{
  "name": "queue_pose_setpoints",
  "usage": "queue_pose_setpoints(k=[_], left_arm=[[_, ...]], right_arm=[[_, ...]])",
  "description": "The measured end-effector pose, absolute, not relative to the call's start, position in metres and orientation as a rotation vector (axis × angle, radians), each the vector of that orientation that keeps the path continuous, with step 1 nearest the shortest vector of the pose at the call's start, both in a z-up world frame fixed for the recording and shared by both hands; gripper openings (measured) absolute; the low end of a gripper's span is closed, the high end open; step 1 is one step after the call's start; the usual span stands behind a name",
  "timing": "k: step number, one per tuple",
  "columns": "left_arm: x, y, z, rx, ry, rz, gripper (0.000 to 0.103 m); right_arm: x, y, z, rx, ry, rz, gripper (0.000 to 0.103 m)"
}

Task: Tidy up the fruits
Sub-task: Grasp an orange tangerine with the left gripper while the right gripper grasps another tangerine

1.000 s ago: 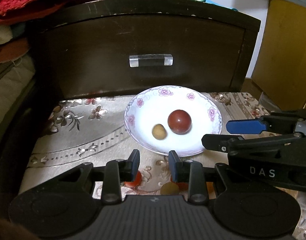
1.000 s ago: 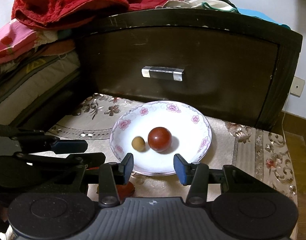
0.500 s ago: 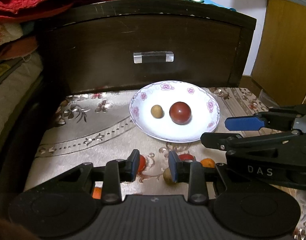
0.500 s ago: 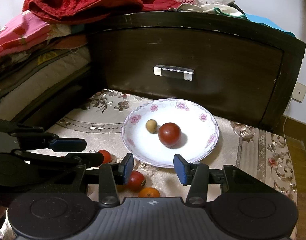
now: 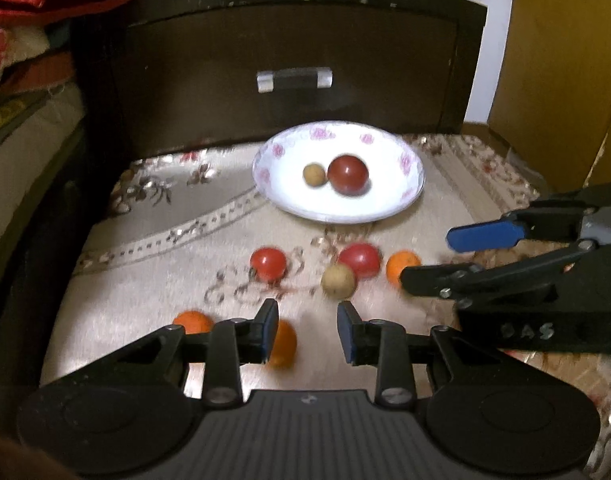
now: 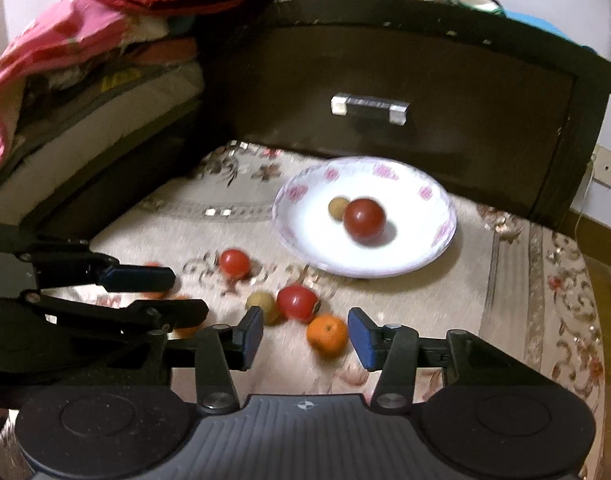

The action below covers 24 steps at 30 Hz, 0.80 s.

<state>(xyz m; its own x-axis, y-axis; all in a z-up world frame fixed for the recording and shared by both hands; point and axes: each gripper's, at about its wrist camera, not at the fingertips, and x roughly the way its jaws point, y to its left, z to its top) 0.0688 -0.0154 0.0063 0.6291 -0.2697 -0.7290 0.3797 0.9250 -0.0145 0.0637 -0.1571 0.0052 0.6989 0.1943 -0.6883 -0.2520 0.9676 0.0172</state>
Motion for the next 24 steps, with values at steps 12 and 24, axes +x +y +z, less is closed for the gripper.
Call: queue_pose_setpoints(k=[12, 24], left_arm=[[0.081, -0.006, -0.021, 0.141, 0.869, -0.335, 0.038], [0.093, -0.014, -0.034, 0.156, 0.876, -0.344, 0.042]], right_arm=[[0.073, -0.166, -0.015, -0.072, 0.81, 0.237, 0.048], [0.094, -0.173, -0.029, -0.064, 0.841, 0.234, 0.05]])
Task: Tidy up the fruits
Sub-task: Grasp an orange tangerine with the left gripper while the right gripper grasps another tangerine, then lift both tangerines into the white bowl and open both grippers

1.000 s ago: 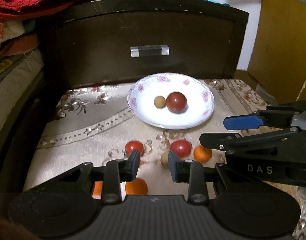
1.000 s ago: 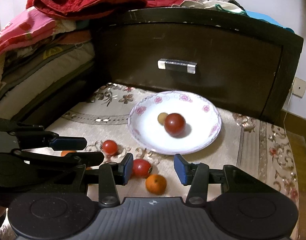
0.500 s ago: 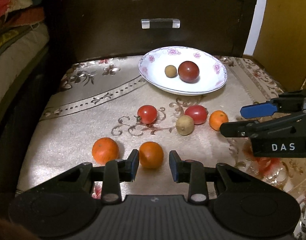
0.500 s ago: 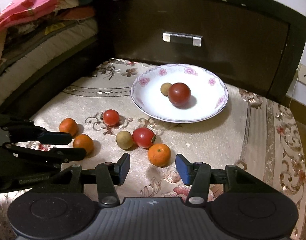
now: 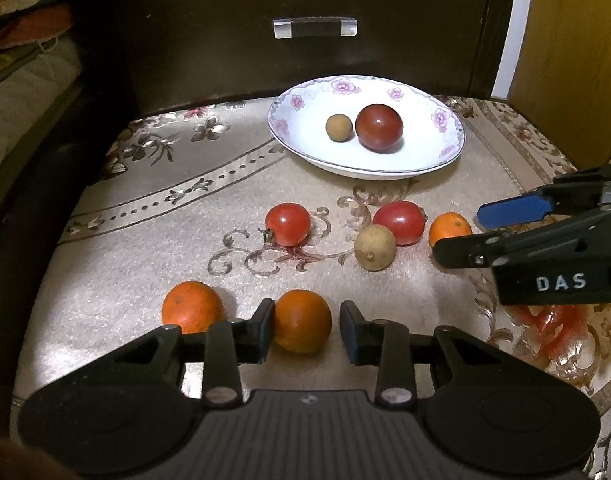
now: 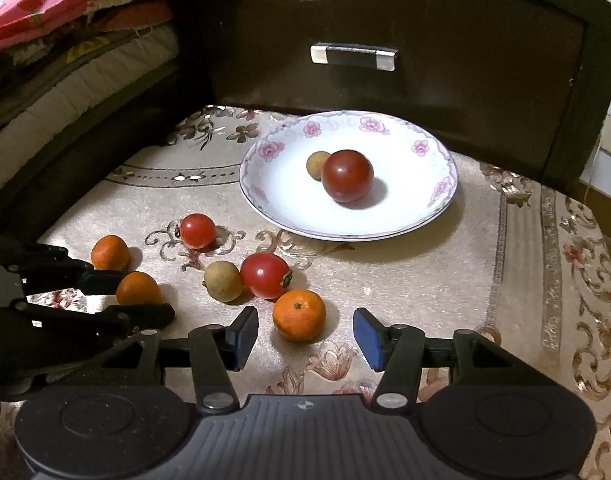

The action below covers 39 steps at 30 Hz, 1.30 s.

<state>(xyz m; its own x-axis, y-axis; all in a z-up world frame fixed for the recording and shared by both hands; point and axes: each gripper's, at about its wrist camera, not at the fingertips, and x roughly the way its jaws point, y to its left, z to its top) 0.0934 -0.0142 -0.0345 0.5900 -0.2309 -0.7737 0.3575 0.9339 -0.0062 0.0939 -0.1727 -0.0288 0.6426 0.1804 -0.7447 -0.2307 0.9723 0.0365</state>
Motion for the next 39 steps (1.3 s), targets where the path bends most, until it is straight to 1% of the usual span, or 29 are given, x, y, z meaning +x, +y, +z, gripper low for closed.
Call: queue_pose_setpoints(k=[7, 9, 10, 11, 13, 22, 28, 30, 32, 34, 39], left_arm=[[0.093, -0.015, -0.035, 0.159, 0.86, -0.343, 0.041], [0.093, -0.015, -0.035, 0.151, 0.863, -0.344, 0.039], [0.093, -0.015, -0.035, 0.147, 0.865, -0.346, 0.037], [0.092, -0.015, -0.034, 0.148, 0.868, -0.349, 0.036], [0.091, -0.016, -0.034, 0.151, 0.872, -0.357, 0.036], [0.081, -0.026, -0.028, 0.16, 0.862, -0.425, 0.036], [0.079, -0.028, -0.033, 0.186, 0.879, -0.433, 0.037], [0.079, -0.029, -0.034, 0.196, 0.878, -0.432, 0.039], [0.079, -0.027, -0.034, 0.188, 0.879, -0.428, 0.043], [0.081, -0.025, -0.035, 0.175, 0.881, -0.426, 0.044], [0.083, -0.027, -0.035, 0.179, 0.874, -0.426, 0.045]], right_arm=[[0.101, -0.171, -0.037, -0.075, 0.868, 0.24, 0.048], [0.102, -0.17, -0.037, -0.086, 0.867, 0.238, 0.039], [0.103, -0.17, -0.036, -0.085, 0.868, 0.24, 0.031], [0.103, -0.171, -0.036, -0.075, 0.871, 0.245, 0.027], [0.104, -0.173, -0.036, -0.066, 0.875, 0.248, 0.027], [0.092, -0.168, -0.031, -0.061, 0.909, 0.304, 0.027], [0.089, -0.16, -0.033, -0.116, 0.906, 0.325, 0.029], [0.09, -0.16, -0.033, -0.119, 0.905, 0.324, 0.031], [0.09, -0.16, -0.034, -0.126, 0.903, 0.321, 0.041], [0.09, -0.16, -0.034, -0.13, 0.901, 0.326, 0.043], [0.092, -0.161, -0.034, -0.129, 0.898, 0.315, 0.043]])
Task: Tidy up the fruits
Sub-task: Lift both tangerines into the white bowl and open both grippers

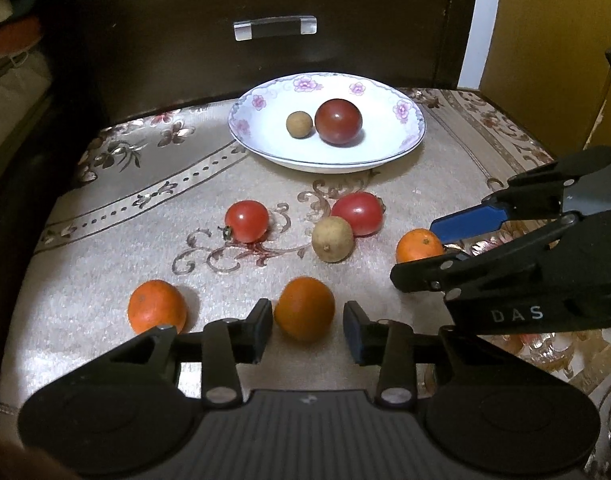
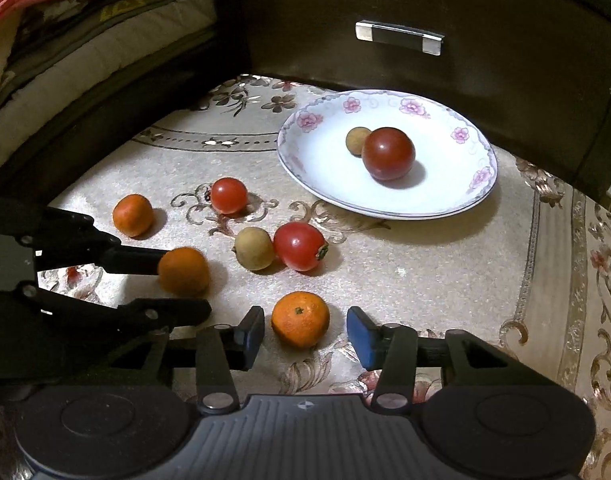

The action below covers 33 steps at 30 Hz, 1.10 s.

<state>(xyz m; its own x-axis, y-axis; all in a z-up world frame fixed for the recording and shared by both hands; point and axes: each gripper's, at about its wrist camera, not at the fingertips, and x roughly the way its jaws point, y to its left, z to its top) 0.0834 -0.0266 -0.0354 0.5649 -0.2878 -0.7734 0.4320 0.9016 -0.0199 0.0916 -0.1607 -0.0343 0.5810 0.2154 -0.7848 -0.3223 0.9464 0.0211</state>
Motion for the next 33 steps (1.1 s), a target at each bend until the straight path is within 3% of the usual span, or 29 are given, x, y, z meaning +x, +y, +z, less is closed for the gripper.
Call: queue_pose_setpoints(k=[5, 9, 12, 33], left_arm=[[0.085, -0.026, -0.036, 0.176, 0.876, -0.429, 0.045], [0.087, -0.027, -0.035, 0.174, 0.886, -0.426, 0.043], [0.092, -0.025, -0.034, 0.148, 0.894, -0.417, 0.038], [0.103, -0.035, -0.008, 0.114, 0.837, -0.419, 0.037]], right_arm=[[0.09, -0.161, -0.034, -0.136, 0.902, 0.314, 0.042], [0.09, -0.161, -0.033, -0.14, 0.907, 0.296, 0.028], [0.091, -0.163, -0.034, -0.124, 0.908, 0.294, 0.028], [0.096, -0.171, -0.016, -0.04, 0.87, 0.284, 0.027]])
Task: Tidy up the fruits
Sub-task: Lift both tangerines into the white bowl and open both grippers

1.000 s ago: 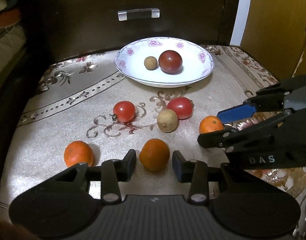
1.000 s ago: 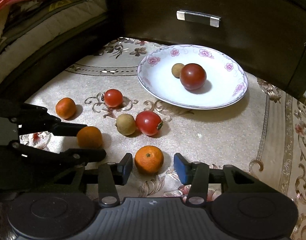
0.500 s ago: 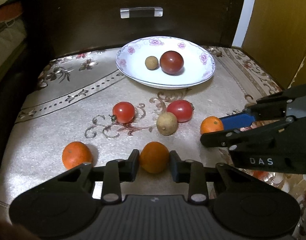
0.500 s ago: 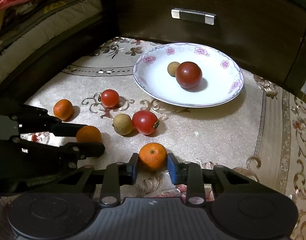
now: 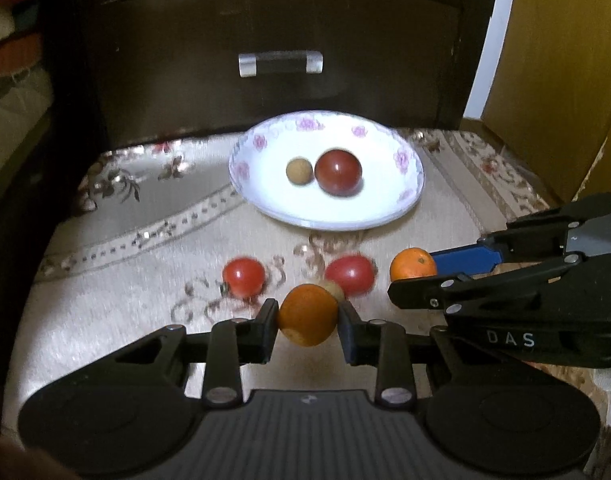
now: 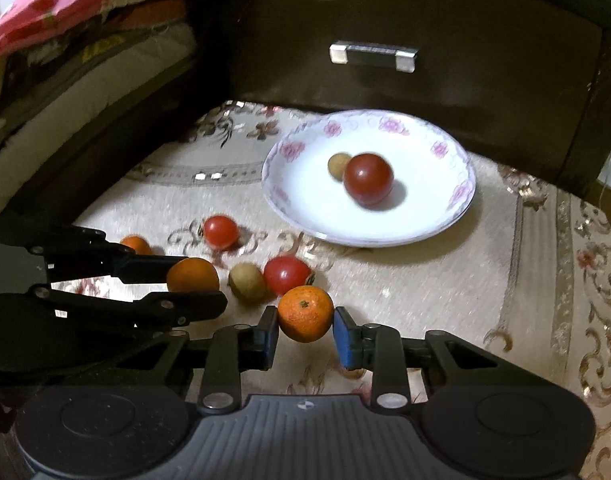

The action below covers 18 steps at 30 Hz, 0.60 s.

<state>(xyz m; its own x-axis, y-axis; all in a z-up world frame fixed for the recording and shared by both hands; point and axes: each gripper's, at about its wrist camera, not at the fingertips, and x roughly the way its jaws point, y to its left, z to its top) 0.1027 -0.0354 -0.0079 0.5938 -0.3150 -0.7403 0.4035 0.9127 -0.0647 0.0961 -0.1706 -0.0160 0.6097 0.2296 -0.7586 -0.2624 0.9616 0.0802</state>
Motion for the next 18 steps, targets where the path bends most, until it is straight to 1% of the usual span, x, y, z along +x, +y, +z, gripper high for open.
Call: queue_pose_setpoints(k=[18], left_arm=[[0.154, -0.06, 0.005, 0.123, 0.761, -0.41, 0.036]], right_arm=[[0.136, -0.195, 0.0, -0.009, 0.774, 0.204, 0.027]])
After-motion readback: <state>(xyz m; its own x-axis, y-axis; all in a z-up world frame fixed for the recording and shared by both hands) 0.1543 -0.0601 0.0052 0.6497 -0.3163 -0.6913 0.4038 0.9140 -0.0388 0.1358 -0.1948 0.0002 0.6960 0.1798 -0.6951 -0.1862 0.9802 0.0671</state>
